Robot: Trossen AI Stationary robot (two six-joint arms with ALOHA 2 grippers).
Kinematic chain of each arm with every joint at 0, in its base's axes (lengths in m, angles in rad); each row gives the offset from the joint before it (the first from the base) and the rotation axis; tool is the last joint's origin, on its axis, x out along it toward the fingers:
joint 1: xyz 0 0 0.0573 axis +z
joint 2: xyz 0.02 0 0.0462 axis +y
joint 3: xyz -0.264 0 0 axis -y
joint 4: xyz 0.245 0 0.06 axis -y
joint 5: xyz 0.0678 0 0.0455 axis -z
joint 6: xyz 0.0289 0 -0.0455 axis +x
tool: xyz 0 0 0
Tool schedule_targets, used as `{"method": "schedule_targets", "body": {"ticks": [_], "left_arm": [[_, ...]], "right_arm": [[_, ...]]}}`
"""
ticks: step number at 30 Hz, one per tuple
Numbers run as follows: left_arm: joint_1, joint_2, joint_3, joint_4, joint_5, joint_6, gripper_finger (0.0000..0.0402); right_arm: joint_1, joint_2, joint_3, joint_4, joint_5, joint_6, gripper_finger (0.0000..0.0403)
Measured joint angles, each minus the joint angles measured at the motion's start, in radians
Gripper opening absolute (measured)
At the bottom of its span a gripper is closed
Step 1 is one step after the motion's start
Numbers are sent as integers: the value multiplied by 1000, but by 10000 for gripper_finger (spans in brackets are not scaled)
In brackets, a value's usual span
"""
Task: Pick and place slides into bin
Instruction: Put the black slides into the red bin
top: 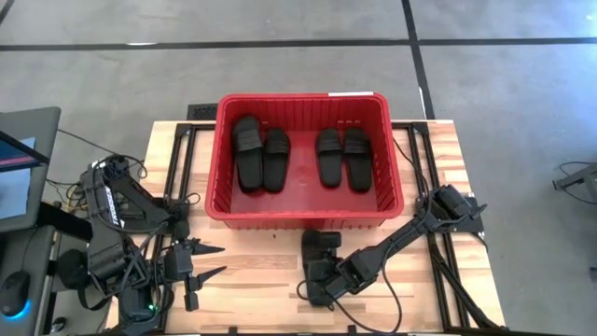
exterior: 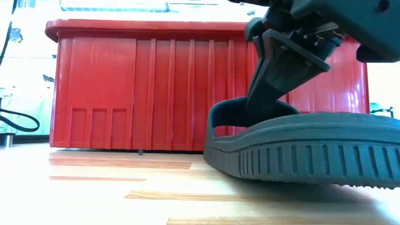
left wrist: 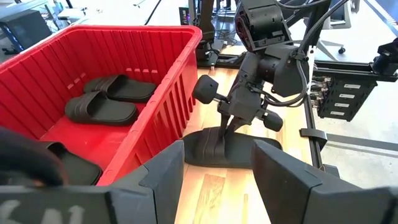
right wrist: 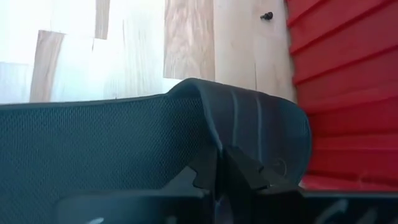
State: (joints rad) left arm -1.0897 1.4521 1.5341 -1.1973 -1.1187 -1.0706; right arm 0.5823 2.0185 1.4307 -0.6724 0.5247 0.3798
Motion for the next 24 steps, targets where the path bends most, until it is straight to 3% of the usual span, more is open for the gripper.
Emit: {"method": "schedule_targets", "body": {"ticks": [11, 24], "left_arm": [[0, 0, 0, 0, 0, 2, 176], [0, 0, 0, -1, -20, 52, 176]], "right_arm": [[36, -3, 18, -8, -11, 66, 4], [53, -3, 185, -129, -6, 62, 1]]}}
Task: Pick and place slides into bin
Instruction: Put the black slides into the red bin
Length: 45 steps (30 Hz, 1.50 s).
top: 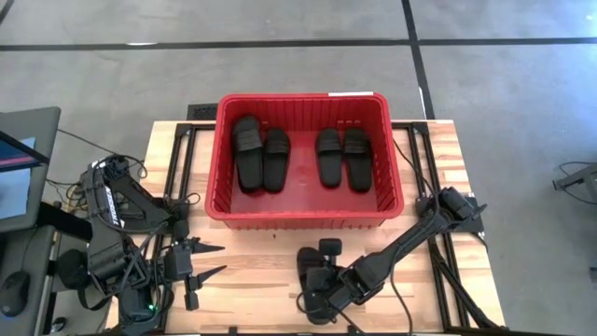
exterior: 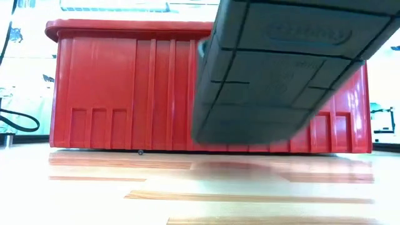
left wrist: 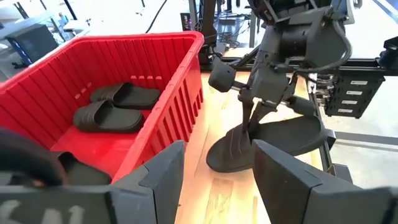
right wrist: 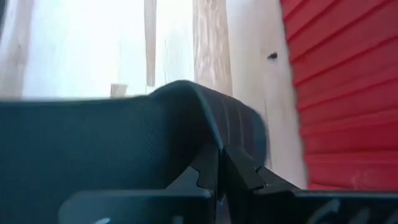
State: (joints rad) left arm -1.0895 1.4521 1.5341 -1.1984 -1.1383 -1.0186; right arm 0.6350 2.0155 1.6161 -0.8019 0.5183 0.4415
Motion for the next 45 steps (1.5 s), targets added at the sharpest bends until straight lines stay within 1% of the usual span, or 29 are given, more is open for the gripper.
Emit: {"method": "schedule_targets", "body": {"ticks": [14, 25, 38, 45], "left_arm": [[0, 0, 0, -1, -1, 10, 176], [0, 0, 0, 0, 0, 10, 176], [0, 0, 0, 19, 4, 7, 176], [0, 0, 0, 23, 4, 5, 176]], "right_arm": [[-1, -1, 129, -76, 7, -4, 0], [-1, -1, 186, -91, 33, 3, 0], [17, -1, 275, -166, 40, 4, 0], [23, -2, 321, -192, 63, -1, 0]]}}
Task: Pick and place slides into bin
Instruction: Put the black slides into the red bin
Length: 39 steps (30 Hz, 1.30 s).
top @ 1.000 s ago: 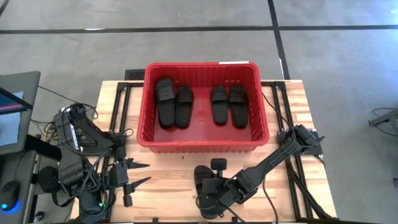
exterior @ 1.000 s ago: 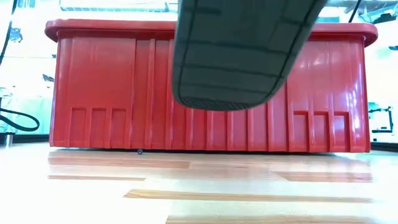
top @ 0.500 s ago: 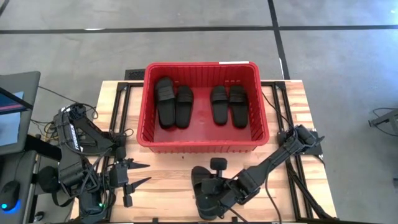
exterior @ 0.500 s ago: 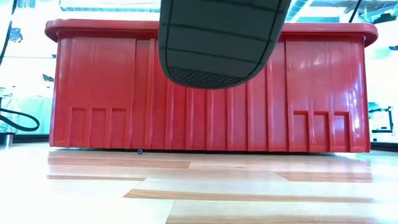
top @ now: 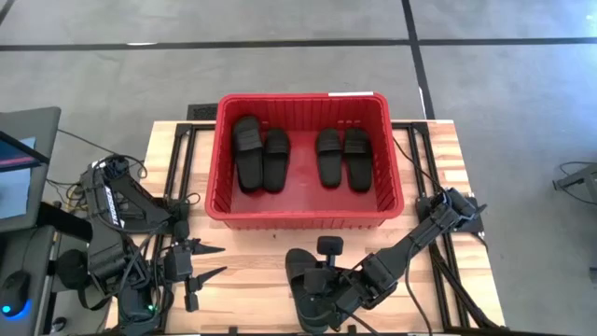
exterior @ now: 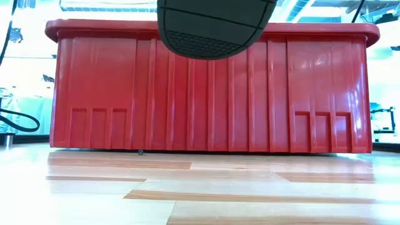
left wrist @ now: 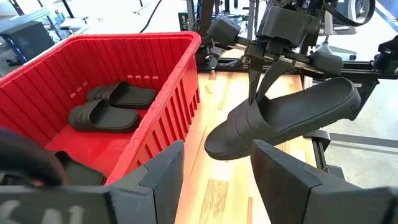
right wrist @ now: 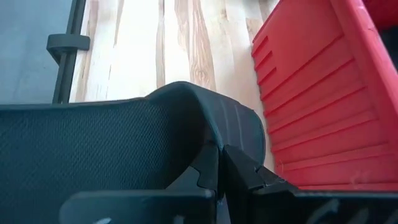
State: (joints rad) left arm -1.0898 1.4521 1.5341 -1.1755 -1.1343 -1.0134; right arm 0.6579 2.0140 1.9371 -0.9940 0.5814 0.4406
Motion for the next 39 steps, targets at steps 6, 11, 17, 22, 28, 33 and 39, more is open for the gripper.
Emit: {"method": "schedule_targets", "body": {"ticks": [6, 11, 17, 22, 28, 33, 39], "left_arm": [[0, 0, 0, 0, 0, 0, 176], [0, 0, 0, 0, -1, 0, 176], [0, 0, 0, -3, -4, 0, 176], [0, 0, 0, -9, -5, 4, 176], [0, 0, 0, -16, -16, 5, 176], [0, 0, 0, -20, -31, 6, 176], [0, 0, 0, -24, -33, 8, 176]], "right_arm": [[2, 0, 22, -30, 4, -3, 0], [1, 0, 46, -50, 4, -7, 0], [2, 0, 82, -60, 4, -31, 0], [2, 0, 117, -107, 23, -33, 0], [2, 0, 155, -130, 28, -59, 0], [-2, 0, 185, -131, 41, -90, 0], [-6, 1, 220, -136, 52, -128, 0]]}}
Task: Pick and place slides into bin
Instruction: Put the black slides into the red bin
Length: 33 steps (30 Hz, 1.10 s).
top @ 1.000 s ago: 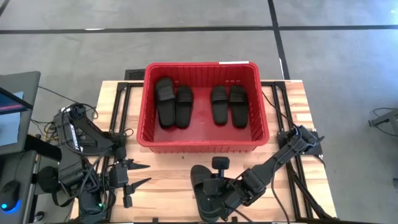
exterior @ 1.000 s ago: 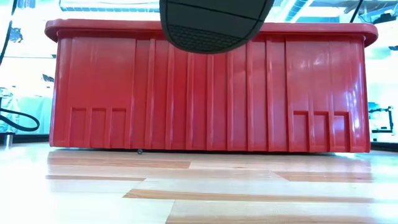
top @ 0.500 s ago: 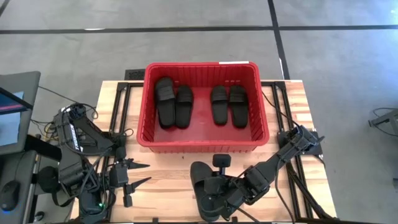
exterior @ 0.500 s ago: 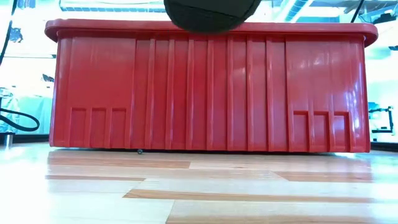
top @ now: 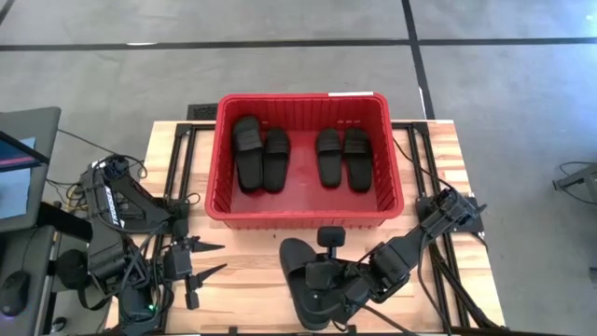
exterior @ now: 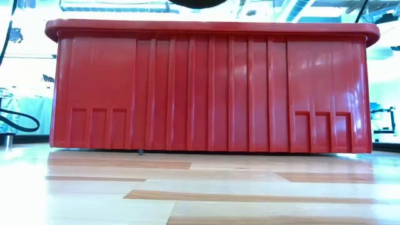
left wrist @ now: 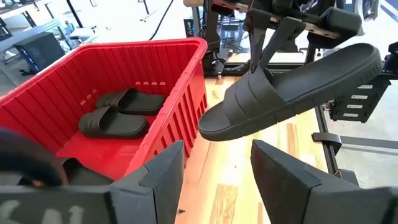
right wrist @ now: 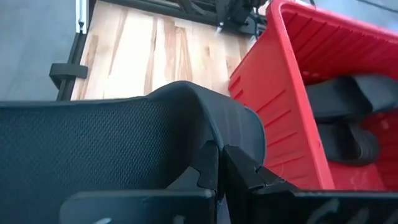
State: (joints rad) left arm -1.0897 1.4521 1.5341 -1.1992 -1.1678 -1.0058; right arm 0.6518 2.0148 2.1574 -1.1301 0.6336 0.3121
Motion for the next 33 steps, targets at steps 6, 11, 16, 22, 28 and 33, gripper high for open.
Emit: {"method": "schedule_targets", "body": {"ticks": [6, 11, 16, 22, 28, 33], "left_arm": [[0, 0, 0, 0, -4, 0, 176], [0, 0, 0, 0, -9, 0, 176], [0, 0, 0, 0, -17, 1, 176], [0, 0, 0, 0, -18, 1, 176], [0, 0, 0, 0, -18, 0, 176], [0, 0, 0, 0, -18, 0, 176]], "right_arm": [[-6, 0, 38, -20, 13, -28, 0], [-13, 0, 70, -54, 49, -53, 0], [-32, 0, 98, -81, 67, -80, 0], [-67, 0, 139, -113, 109, -126, 0], [-133, 0, 189, -138, 131, -203, 0], [-214, -2, 199, -142, 132, -269, 0]]}}
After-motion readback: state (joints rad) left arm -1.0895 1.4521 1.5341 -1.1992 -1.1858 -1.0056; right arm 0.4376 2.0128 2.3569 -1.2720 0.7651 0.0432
